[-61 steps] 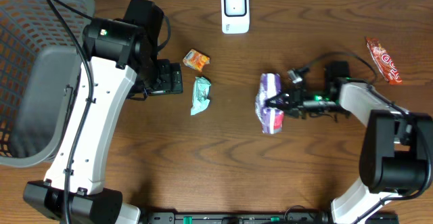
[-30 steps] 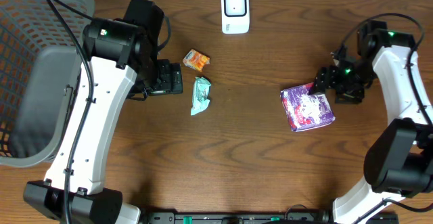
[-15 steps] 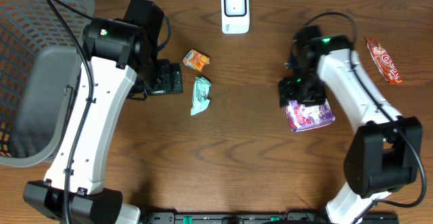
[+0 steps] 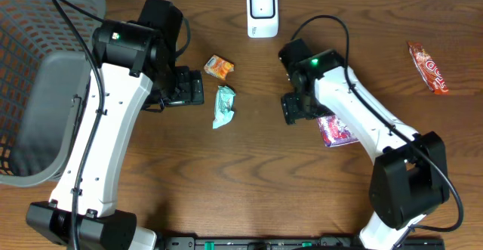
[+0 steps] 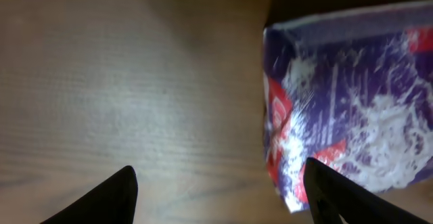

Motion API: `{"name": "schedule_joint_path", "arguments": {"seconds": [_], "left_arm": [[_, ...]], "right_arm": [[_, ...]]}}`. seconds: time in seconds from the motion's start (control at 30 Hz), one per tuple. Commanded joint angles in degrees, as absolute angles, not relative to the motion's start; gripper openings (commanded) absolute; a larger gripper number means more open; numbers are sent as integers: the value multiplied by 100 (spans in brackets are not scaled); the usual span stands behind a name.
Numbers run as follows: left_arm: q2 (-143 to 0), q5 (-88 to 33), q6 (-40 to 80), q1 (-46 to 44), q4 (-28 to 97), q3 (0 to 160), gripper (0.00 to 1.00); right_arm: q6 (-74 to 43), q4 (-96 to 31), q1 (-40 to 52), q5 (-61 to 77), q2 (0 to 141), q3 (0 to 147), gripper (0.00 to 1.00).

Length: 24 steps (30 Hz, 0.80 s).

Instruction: Scan the item barcode

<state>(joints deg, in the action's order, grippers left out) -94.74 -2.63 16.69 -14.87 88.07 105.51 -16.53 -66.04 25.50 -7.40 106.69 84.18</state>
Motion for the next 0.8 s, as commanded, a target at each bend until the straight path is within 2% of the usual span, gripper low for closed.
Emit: {"name": "schedule_joint_path", "arguments": {"seconds": [0.0,0.03,0.07,0.13,0.17,0.23,0.47,0.77], "left_arm": [[-9509,-228,1673,-1490,8818,10586,98],[-9509,-231,1673,-1490,8818,10586,98],[-9509,-231,1673,-1490,8820,10586,98],[-9509,-228,1673,-1490,8820,10586,98],[-9509,-228,1673,-1490,8818,10586,98],[-9509,-228,1673,-1490,8820,10586,98],[-9509,-228,1673,-1490,8820,10586,98],[-9509,-231,1673,-1490,8820,10586,98]], "right_arm": [[-1841,-6399,2434,-1085,10613,8379,62],[-1841,-6309,2333,-1083,10613,8379,54],[-1839,-6235,2215,-1081,10613,8379,38],[-1828,-6152,1990,-1044,10613,8381,18],[-1787,-6117,1861,-985,10613,8381,9],[-1706,-6060,1520,-779,10613,8381,1],[-1350,-6060,78,-582,10613,8370,1],[-1304,-5664,-458,-163,10615,7690,1]]}}
